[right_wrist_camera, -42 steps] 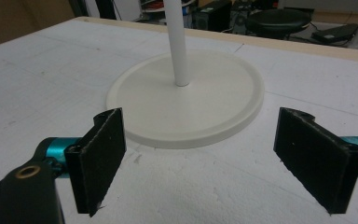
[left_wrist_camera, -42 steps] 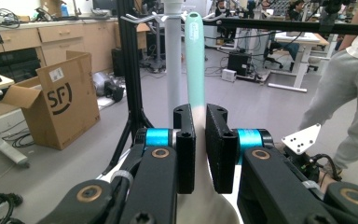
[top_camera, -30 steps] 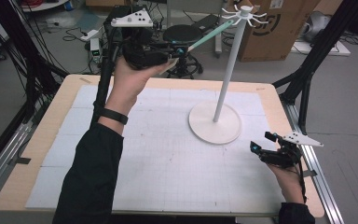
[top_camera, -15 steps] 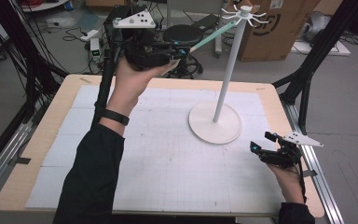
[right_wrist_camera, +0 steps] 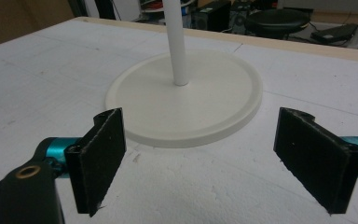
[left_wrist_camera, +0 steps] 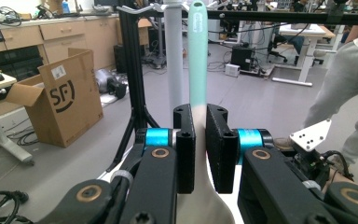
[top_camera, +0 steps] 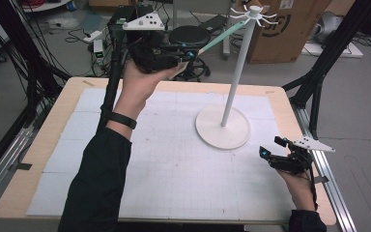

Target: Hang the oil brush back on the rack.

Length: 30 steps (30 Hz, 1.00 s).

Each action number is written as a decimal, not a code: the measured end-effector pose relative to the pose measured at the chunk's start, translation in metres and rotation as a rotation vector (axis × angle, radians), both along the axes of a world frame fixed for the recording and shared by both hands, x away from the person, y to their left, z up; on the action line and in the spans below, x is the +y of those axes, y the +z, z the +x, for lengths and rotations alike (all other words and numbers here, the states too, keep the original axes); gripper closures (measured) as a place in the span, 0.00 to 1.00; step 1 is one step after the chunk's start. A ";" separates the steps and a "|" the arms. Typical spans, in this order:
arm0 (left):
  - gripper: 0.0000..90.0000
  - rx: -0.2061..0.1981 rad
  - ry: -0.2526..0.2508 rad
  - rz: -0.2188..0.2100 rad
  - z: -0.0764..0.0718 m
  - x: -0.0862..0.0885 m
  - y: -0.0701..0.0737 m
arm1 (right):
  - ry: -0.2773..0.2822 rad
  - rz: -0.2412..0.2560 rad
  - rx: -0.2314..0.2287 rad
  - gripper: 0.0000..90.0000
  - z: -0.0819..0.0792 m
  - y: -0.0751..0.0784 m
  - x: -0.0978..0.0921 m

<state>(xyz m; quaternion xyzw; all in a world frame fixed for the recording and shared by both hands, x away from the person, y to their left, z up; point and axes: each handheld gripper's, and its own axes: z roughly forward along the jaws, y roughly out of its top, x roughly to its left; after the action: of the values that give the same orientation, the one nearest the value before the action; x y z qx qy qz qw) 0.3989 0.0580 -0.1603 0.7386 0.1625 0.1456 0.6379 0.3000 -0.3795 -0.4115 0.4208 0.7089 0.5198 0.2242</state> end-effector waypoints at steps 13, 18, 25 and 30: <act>0.92 0.009 0.021 0.023 0.002 -0.001 -0.002 | 0.002 0.002 0.000 0.18 0.000 0.000 -0.001; 0.92 0.010 0.027 0.024 0.003 -0.001 -0.003 | 0.001 0.003 -0.001 0.18 0.000 0.000 -0.001; 0.92 0.016 0.029 0.028 0.003 -0.001 -0.005 | 0.002 0.001 0.000 0.18 0.000 0.000 -0.001; 0.92 0.018 0.034 0.029 0.005 -0.002 -0.006 | 0.001 0.001 0.001 0.18 -0.001 0.000 -0.001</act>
<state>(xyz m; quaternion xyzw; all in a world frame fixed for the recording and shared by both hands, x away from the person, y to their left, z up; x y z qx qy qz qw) 0.4035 0.0562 -0.1663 0.7463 0.1784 0.1519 0.6230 0.2995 -0.3802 -0.4112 0.4206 0.7091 0.5200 0.2235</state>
